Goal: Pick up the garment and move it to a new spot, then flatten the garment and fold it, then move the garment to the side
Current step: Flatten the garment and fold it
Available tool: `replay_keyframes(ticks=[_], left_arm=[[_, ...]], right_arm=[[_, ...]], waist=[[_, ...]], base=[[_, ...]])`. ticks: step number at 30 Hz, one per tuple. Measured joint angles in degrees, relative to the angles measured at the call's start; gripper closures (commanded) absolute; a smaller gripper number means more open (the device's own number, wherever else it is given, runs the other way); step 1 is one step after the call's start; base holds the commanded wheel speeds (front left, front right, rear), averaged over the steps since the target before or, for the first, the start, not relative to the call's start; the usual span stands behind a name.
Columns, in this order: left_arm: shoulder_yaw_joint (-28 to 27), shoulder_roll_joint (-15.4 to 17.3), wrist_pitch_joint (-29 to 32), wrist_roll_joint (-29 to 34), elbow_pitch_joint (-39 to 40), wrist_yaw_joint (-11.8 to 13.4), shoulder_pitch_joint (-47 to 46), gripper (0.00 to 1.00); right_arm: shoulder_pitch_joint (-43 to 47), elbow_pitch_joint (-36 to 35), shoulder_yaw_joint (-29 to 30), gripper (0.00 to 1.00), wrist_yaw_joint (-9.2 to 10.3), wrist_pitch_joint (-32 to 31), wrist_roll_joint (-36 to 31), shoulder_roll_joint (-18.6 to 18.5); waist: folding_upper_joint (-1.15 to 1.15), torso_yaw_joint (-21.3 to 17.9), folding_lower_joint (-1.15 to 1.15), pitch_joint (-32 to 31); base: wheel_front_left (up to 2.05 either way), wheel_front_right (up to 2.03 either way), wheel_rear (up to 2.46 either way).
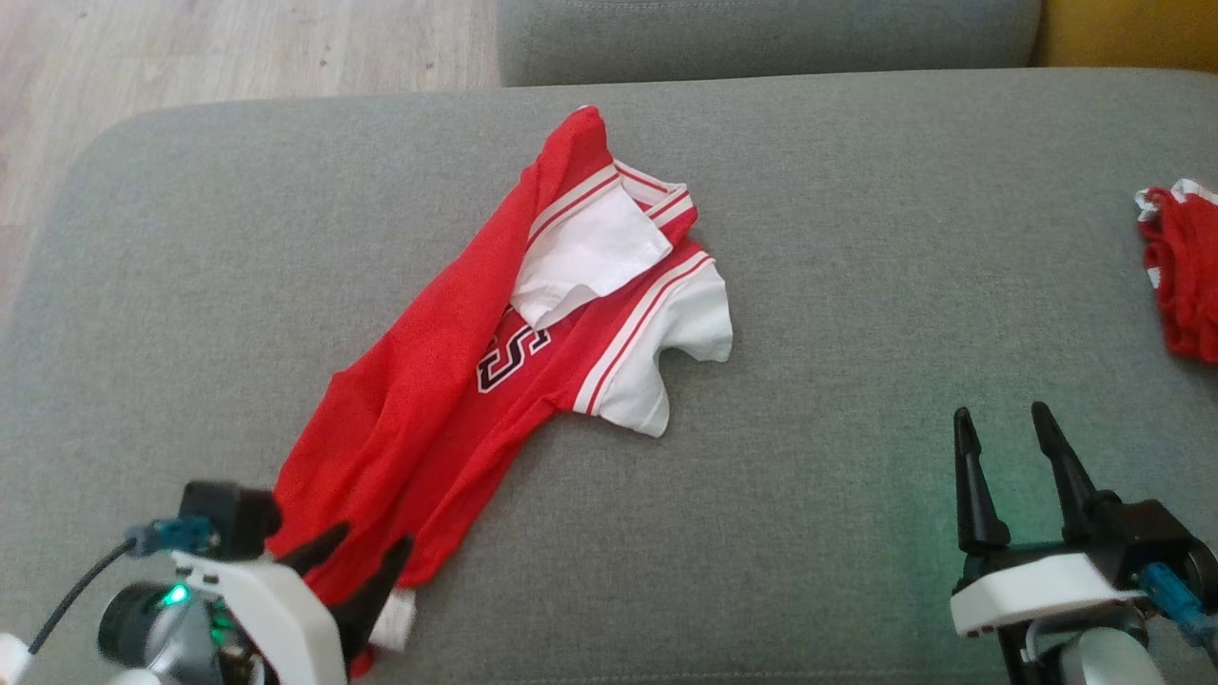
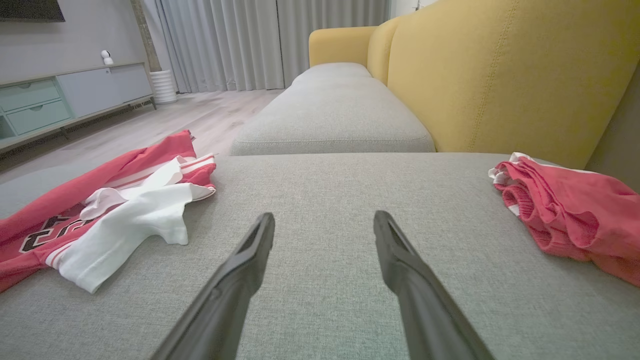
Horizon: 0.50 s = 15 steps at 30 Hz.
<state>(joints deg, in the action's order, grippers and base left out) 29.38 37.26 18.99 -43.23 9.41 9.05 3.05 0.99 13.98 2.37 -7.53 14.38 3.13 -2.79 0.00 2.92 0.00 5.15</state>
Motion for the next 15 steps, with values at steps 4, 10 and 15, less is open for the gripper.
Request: replay_keyframes(ticks=[4, 10, 15], left_arm=[[-1.0, -1.9, -1.5, 0.1, 3.4, 1.5, -1.8, 0.0], [1.2, -7.7, -4.6, 6.5, -8.2, 2.5, -14.4, 0.0], [4.3, -13.9, -6.2, 7.9, -20.5, -0.1, -21.8, 0.0]], right_arm=[[0.0, 0.1, -0.1, 0.0, 0.0, 0.0, 0.0, 0.0], [-0.5, 0.2, -1.8, 0.0, 0.0, 0.0, 0.0, 0.0], [-1.9, 0.6, -2.3, 0.0, 0.0, 0.0, 0.0, -0.1]], waist=[[0.0, 0.0, 0.0, 0.5], [0.0, -0.8, 0.0, 2.2], [0.0, -2.5, 0.0, 3.8]], base=[[0.0, 0.0, 0.0], [0.0, 0.0, 0.0], [0.0, 0.0, 0.0]])
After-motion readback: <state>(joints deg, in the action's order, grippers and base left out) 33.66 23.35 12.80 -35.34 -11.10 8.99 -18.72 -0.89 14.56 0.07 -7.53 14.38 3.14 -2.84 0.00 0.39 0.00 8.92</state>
